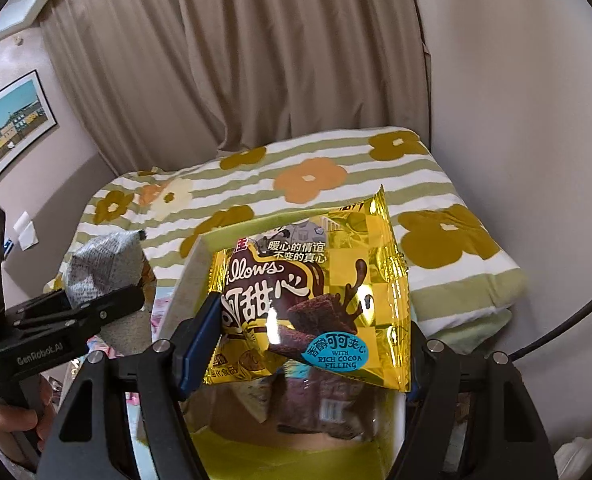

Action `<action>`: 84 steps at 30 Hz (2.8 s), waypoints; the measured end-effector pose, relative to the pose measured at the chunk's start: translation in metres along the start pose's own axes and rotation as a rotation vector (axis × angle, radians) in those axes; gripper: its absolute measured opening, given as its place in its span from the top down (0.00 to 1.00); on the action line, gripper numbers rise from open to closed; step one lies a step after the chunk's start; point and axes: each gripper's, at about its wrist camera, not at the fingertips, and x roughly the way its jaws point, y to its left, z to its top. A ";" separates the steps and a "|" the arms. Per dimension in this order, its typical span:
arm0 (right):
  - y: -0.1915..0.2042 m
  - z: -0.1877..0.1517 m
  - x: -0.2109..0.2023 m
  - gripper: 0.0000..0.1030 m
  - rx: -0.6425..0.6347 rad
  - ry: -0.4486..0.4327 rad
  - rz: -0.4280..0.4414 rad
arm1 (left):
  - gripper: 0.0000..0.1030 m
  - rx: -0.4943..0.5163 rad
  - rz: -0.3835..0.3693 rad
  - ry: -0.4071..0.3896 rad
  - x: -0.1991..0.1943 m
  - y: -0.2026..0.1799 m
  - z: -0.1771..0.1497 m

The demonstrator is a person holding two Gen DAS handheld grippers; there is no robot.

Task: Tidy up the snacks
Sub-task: 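Carry both packets over the cardboard box and open both tools to drop them, then move both tools back toward the remaining snacks on the table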

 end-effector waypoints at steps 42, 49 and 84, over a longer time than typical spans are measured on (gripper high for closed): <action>-0.001 -0.002 0.054 0.02 -0.065 0.087 -0.041 | 0.08 0.045 0.021 0.082 0.031 0.017 -0.011; 0.005 -0.014 0.029 0.02 -0.094 0.101 -0.018 | 0.08 0.031 0.044 0.047 0.005 0.009 -0.025; 0.166 -0.066 -0.032 0.02 -0.343 -0.048 0.331 | 0.08 -0.261 0.269 -0.051 -0.171 0.137 -0.161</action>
